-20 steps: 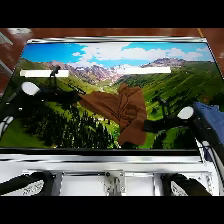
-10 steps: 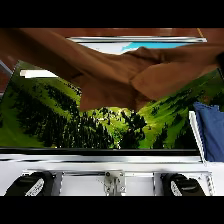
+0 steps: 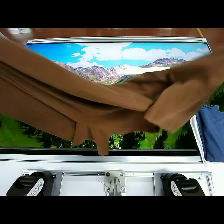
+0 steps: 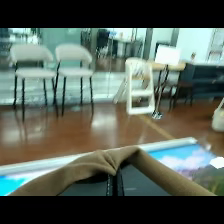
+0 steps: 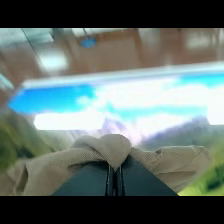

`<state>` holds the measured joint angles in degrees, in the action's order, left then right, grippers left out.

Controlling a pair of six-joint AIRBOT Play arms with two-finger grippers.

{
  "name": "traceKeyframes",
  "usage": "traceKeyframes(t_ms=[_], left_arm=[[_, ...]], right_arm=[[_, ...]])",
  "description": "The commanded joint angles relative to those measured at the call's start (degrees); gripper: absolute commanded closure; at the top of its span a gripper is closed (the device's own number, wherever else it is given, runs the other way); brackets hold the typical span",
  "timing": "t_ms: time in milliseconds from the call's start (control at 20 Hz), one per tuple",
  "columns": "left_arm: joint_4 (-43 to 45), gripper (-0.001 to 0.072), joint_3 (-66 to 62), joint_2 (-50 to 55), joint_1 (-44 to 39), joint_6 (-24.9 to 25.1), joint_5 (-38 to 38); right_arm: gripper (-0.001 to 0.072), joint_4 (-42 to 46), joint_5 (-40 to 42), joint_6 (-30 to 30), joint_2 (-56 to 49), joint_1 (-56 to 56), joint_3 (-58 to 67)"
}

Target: Fold the shirts.

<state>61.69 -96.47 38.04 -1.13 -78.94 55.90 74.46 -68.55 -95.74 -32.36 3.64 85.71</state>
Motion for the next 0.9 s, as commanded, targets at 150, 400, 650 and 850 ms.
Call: traceKeyframes(t_ms=[150, 400, 650, 850], left_arm=[[7.28, 0.0667, 13.00, -0.50, 0.02, -3.91, 11.72], [-7.85, 0.0668, 36.26, 0.85, 0.00, -1.46, 8.44], [-14.67, 0.0668, 51.71, 3.67, -0.04, 0.52, 1.01], [-15.23, 0.0667, 56.70, 8.61, -1.07, 0.46, -0.94]], right_arm=[[0.0647, 12.00, -35.56, -2.14, -5.14, 0.04, -6.64], [0.0647, 8.50, -6.19, -1.90, -13.79, 0.04, -19.89], [0.0647, 8.11, 31.32, -2.12, -31.10, 0.04, -20.61], [0.0647, -6.69, 43.67, -4.33, -45.13, 0.07, -20.61]])
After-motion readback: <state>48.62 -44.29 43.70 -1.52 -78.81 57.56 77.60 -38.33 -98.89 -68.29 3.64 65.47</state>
